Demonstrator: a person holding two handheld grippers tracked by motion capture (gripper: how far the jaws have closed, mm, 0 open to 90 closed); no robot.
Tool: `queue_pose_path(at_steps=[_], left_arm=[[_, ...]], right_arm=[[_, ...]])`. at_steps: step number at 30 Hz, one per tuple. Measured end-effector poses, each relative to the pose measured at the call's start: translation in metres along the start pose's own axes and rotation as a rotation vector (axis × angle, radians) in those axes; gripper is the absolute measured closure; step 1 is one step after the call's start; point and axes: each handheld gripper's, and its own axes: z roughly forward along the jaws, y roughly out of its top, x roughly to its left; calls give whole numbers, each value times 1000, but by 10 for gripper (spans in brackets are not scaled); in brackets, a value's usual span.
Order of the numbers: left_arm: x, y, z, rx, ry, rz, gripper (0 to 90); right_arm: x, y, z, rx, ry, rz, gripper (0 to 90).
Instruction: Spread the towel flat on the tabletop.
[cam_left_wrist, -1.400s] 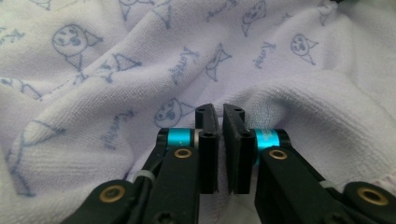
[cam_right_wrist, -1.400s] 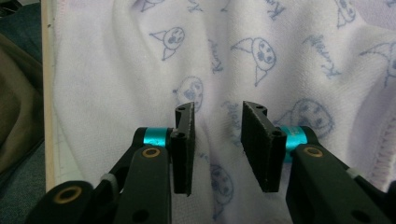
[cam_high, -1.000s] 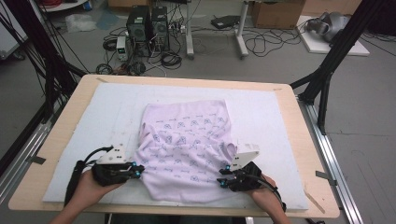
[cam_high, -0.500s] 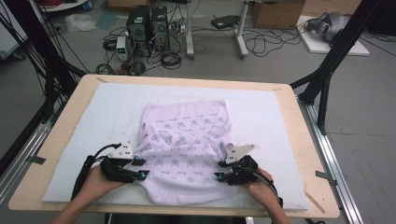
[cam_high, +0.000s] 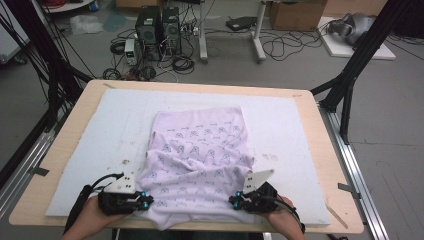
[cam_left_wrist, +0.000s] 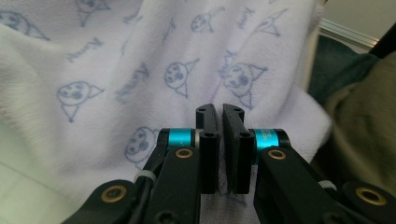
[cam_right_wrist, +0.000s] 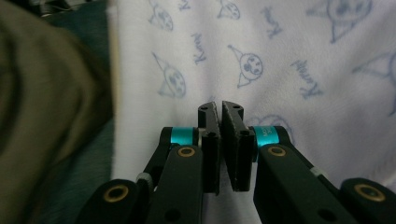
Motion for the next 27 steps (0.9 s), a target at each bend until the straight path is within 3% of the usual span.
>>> queue_pose_path(at_steps=[4, 6, 7, 11, 13, 15, 18, 20, 22, 23, 27], left_arm=[[-21, 0, -13, -57, 5, 24, 815], [-19, 5, -17, -71, 12, 25, 701], [-15, 8, -18, -78, 38, 29, 676], [8, 19, -9, -93, 102, -3, 562], [23, 23, 2, -78, 108, -23, 561], [32, 23, 13, -49, 110, -34, 560], [38, 20, 31, 19, 82, -40, 597], [37, 17, 32, -4, 88, -29, 666], [35, 16, 29, 6, 70, -21, 846], [33, 15, 29, 7, 71, -22, 867], [24, 8, 21, 3, 38, -26, 879]], right_arm=[[23, -1, -10, -13, 28, -36, 854], [28, 4, -18, -49, 29, -42, 791], [28, 6, -21, -64, 19, -38, 748], [8, 18, -26, -76, -86, -30, 597], [-6, 20, -21, -52, -131, -26, 580], [-18, 19, -15, -38, -135, -6, 579], [-31, 14, -1, -1, -124, 16, 613], [-32, 12, 7, 40, -119, 11, 694], [-31, 9, 8, 15, -104, 14, 795], [-30, 9, 8, 14, -89, 12, 849], [-24, 7, 7, 11, -59, 5, 870]])
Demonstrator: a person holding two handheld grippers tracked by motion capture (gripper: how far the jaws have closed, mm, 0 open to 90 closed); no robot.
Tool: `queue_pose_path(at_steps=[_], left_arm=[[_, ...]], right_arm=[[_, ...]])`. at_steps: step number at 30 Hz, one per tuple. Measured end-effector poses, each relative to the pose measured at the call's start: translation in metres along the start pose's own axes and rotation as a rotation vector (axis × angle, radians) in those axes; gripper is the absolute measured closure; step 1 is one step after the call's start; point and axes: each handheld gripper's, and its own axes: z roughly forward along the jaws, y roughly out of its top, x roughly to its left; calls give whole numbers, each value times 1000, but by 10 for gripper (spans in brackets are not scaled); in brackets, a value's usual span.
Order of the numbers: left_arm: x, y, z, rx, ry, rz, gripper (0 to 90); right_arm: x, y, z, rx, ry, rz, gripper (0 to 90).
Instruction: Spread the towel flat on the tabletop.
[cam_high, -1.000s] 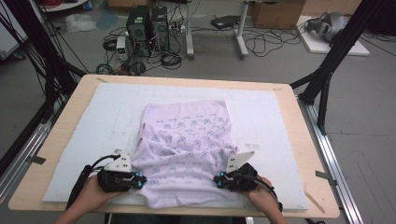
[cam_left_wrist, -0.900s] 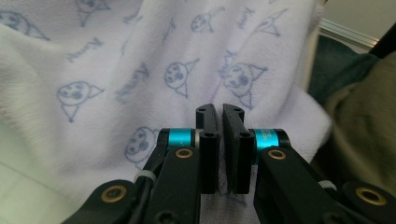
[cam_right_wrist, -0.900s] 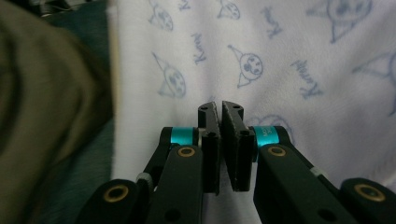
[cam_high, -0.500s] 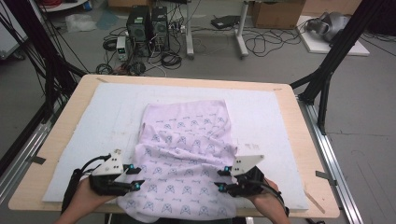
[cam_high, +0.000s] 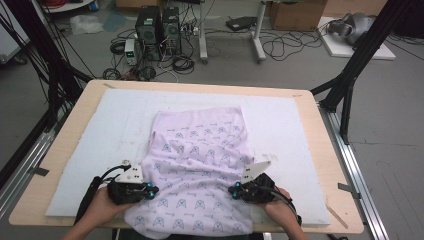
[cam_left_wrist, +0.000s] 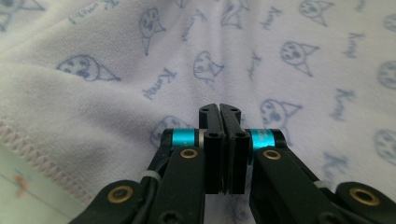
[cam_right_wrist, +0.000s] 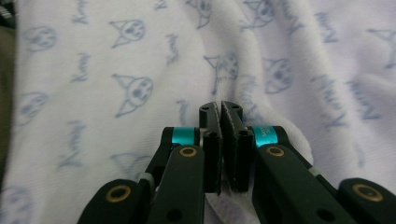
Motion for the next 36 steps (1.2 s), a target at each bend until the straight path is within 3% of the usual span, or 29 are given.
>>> queue_pose_path(at_steps=[6, 8, 10, 12, 14, 15, 17, 19, 21, 22, 24, 25, 28, 31, 33, 34, 36], left_arm=[[-32, -15, -22, -27, -49, 41, 876], [-36, -13, -29, -44, -41, 55, 807], [-33, -8, -32, -58, -10, 49, 667], [-22, 1, -30, -77, 30, 38, 626], [-9, 8, -24, -76, 64, 30, 579], [-4, 10, -19, -76, 71, 15, 567], [6, 12, -9, -54, 85, -9, 551], [12, 12, 1, -26, 79, -19, 559], [12, 9, 9, 5, 51, -18, 660], [10, 7, 9, -12, 69, 5, 704], [7, 5, 8, -16, 58, -1, 857], [6, 5, 7, -13, 61, 1, 872], [0, 0, 0, -11, 42, -5, 881], [-14, -9, -14, -33, 16, 6, 882], [-27, -14, -25, -55, -8, 24, 876], [-31, -15, -28, -63, -2, 30, 853], [-31, -11, -31, -57, 38, 39, 675]], right_arm=[[28, -11, -9, -4, 79, -22, 872], [37, -10, -13, -14, 86, -46, 858], [38, -5, -22, -53, 60, -47, 783], [30, 1, -27, -78, 17, -28, 728], [16, 7, -26, -72, -26, -6, 645], [10, 9, -22, -70, -8, 11, 628], [1, 9, -12, -32, -22, 17, 584], [-6, 9, -2, 5, -19, 21, 588], [-8, 7, 5, 26, -17, 15, 642], [-7, 7, 5, 12, -26, 10, 707], [-8, 6, 5, 3, -10, 15, 820], [-7, 5, 6, -3, 6, 18, 860], [-4, 5, 5, -4, 10, 6, 875], [7, 2, 0, -8, 63, -8, 878], [20, 0, -7, -56, 99, -35, 872], [25, 0, -11, -69, 91, -43, 848], [25, 2, -19, -90, 54, -40, 757]])
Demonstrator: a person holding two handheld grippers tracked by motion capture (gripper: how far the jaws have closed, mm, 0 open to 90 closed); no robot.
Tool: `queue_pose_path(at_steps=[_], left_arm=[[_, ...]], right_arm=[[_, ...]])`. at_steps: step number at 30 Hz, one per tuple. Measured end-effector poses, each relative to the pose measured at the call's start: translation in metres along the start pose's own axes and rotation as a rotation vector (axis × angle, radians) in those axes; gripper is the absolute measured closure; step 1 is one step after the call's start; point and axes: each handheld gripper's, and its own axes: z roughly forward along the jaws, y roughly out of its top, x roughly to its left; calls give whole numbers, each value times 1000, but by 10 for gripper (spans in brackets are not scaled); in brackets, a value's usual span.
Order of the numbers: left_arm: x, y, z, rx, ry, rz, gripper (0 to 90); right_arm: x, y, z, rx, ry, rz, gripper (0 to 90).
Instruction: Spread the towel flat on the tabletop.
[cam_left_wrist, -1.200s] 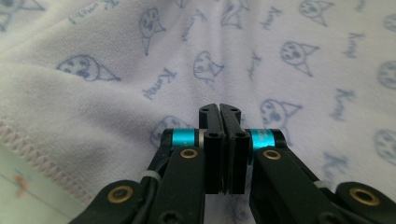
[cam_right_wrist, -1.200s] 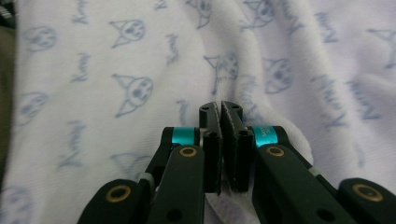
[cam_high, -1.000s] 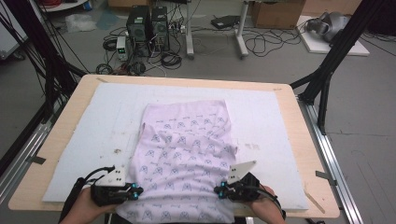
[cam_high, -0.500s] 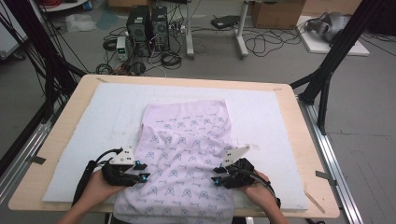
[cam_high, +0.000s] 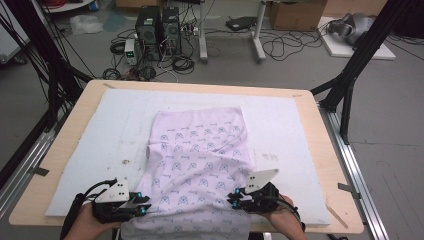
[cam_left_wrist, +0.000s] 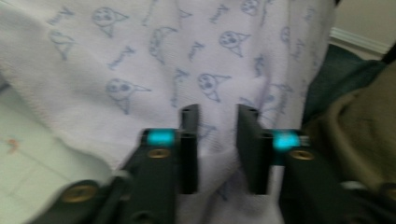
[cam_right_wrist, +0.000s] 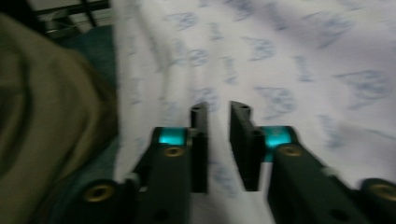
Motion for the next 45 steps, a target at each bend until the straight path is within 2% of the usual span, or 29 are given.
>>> queue_pose_path(at_steps=[3, 5, 7, 8, 9, 10, 12, 15, 18, 20, 21, 22, 23, 25, 28, 30, 32, 33, 34, 35, 36, 38, 40, 41, 43, 44, 45], left_arm=[[13, 8, 5, -4, 44, -8, 599], [23, 10, 12, -2, 64, -25, 581], [35, 11, 24, 20, 73, -53, 583], [38, 9, 29, 39, 69, -58, 596], [39, 7, 34, 60, 52, -58, 652], [39, 5, 33, 34, 54, -60, 702], [37, 4, 31, 37, 41, -65, 856], [29, -1, 23, 50, 25, -48, 879], [16, -8, 8, 34, -1, -39, 881], [4, -11, -5, 12, -23, -22, 879], [1, -11, -10, 0, -27, -13, 873], [-1, -11, -14, -9, -23, -16, 850], [0, -10, -15, -10, -13, -17, 779], [5, -6, -13, -10, 17, -22, 681], [17, 0, -1, -1, 46, -48, 585], [21, 1, 12, 23, 34, -54, 586], [20, -2, 24, 62, 15, -43, 664], [18, -3, 24, 38, 29, -37, 702], [18, -4, 22, 40, 15, -39, 805], [18, -4, 21, 47, 8, -37, 867], [17, -6, 18, 51, 6, -35, 877], [13, -9, 11, 47, -8, -39, 884], [8, -12, 1, 31, -15, -32, 886], [4, -14, -8, 16, -19, -27, 885], [1, -15, -17, -4, -29, -23, 879], [1, -14, -20, -10, -22, -21, 862], [2, -12, -18, -6, 12, -29, 750]], right_arm=[[-13, 1, -1, 34, -49, 25, 653], [-23, -2, 5, 53, -50, 45, 644], [-28, -6, 12, 76, -46, 58, 650], [-29, -7, 16, 96, -45, 53, 661], [-28, -8, 16, 79, -54, 52, 701], [-27, -8, 16, 83, -56, 52, 730], [-27, -9, 16, 76, -41, 52, 841], [-24, -11, 16, 63, -35, 53, 873], [-19, -12, 13, 69, 9, 54, 877], [-5, -12, 7, 46, 56, 29, 877], [3, -11, 2, 27, 56, 15, 871], [7, -10, -3, 9, 38, 4, 854], [8, -9, -8, -1, 21, 6, 824], [3, -8, -13, 9, -35, 21, 730], [-9, -9, -8, 19, -32, 48, 675], [-12, -9, 1, 44, -30, 41, 659], [-12, -10, 11, 85, -24, 28, 674], [-12, -11, 14, 83, -28, 21, 707], [-12, -12, 14, 73, -24, 28, 743], [-11, -12, 14, 69, -20, 34, 810], [-11, -12, 14, 69, -5, 34, 849], [-8, -12, 14, 69, -3, 16, 877], [-3, -13, 12, 76, 54, 14, 880], [3, -13, 9, 68, 58, 8, 879], [13, -11, -3, 8, 59, -6, 868], [14, -10, -7, -11, 53, 4, 850], [12, -10, -11, -24, 34, 6, 783]])
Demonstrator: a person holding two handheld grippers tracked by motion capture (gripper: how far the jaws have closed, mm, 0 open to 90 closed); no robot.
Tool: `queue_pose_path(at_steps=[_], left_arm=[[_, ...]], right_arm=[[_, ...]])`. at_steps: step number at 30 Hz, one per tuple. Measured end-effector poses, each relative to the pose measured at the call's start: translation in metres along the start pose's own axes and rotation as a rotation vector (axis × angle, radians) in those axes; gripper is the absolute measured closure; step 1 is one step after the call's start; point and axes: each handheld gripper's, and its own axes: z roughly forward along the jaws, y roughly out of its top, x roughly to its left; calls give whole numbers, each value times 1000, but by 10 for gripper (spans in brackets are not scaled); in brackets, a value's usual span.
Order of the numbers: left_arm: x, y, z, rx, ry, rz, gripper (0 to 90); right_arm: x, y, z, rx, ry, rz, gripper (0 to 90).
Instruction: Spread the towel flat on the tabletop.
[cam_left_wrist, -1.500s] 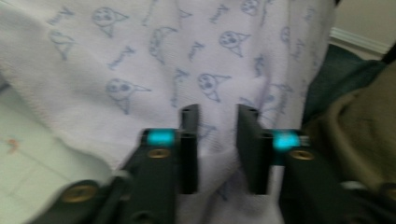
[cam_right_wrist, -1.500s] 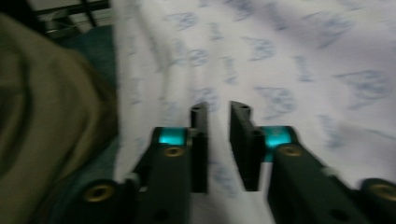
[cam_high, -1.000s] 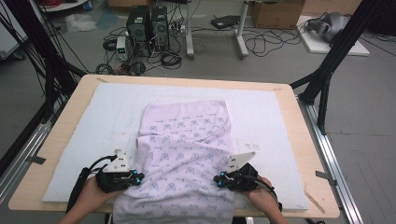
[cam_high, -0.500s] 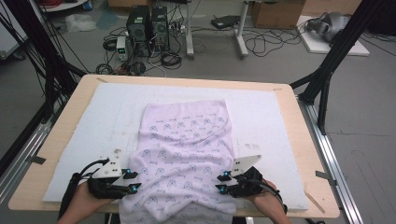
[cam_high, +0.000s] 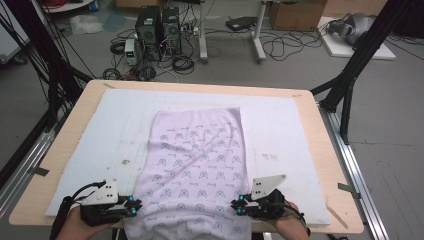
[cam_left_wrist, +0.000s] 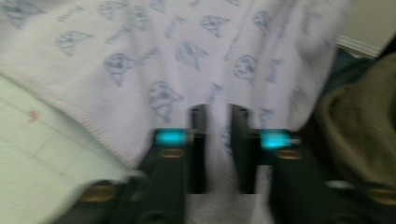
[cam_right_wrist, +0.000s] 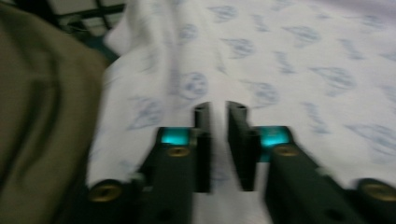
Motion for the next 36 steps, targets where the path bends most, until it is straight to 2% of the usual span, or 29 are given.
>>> queue_pose_path(at_steps=[1, 2, 4, 6, 8, 9, 10, 12, 13, 14, 15, 16, 17, 20, 22, 24, 26, 27, 28, 29, 30, 33, 36], left_arm=[[2, 2, 3, 4, 10, -8, 656], [4, 4, 7, 5, 8, -8, 628], [9, 8, 18, 17, 14, -15, 577], [11, 10, 32, 43, 17, -10, 585], [10, 9, 42, 63, 14, 8, 669], [9, 9, 41, 47, 19, 13, 730], [9, 8, 40, 49, 10, 12, 859], [6, 6, 31, 55, -7, 12, 871], [3, 4, 25, 43, -15, 12, 871], [0, 2, 17, 27, -12, 14, 871], [-2, 0, 12, 20, -11, 14, 869], [-2, 0, 7, 9, -9, 15, 861], [-1, 1, 3, 2, -15, 9, 826], [7, 7, 3, -7, 26, -16, 611], [15, 10, 11, 1, 35, -37, 557], [18, 10, 21, 26, 28, -39, 533], [19, 8, 34, 62, 37, -38, 561], [19, 8, 37, 67, 24, -36, 599], [18, 7, 39, 40, 13, -36, 641], [18, 7, 39, 42, -10, -36, 790], [17, 8, 38, 45, -2, -23, 855], [16, 7, 31, 50, 25, -12, 873], [19, 1, 8, 10, 49, -44, 900]], right_arm=[[-3, 1, -1, 20, -45, 12, 698], [-7, 1, 0, 45, -62, 11, 692], [-13, 0, 6, 72, -66, 8, 686], [-16, -3, 13, 109, -77, -1, 690], [-19, -6, 18, 123, -75, 6, 717], [-20, -8, 17, 107, -73, 19, 762], [-21, -9, 16, 102, -64, 21, 840], [-17, -11, 13, 111, -35, 19, 880], [-14, -11, 12, 110, -5, 16, 896], [-10, -11, 10, 99, 46, 6, 895], [-5, -10, 7, 92, 47, -5, 888], [-3, -10, 5, 85, 34, -15, 820], [-2, -9, 3, 80, 6, -10, 793], [-16, -5, 0, 84, -80, 6, 726], [-28, -3, 1, 62, -87, 40, 680], [-34, -4, 6, 78, -75, 46, 663], [-37, -6, 11, 109, -74, 49, 662], [-38, -8, 12, 116, -69, 47, 670], [-37, -9, 13, 110, -74, 50, 702], [-36, -11, 12, 103, -79, 45, 761], [-36, -12, 11, 103, -65, 48, 857], [-35, -13, 10, 98, -62, 38, 885], [-32, -13, 7, 105, -45, 48, 890]])
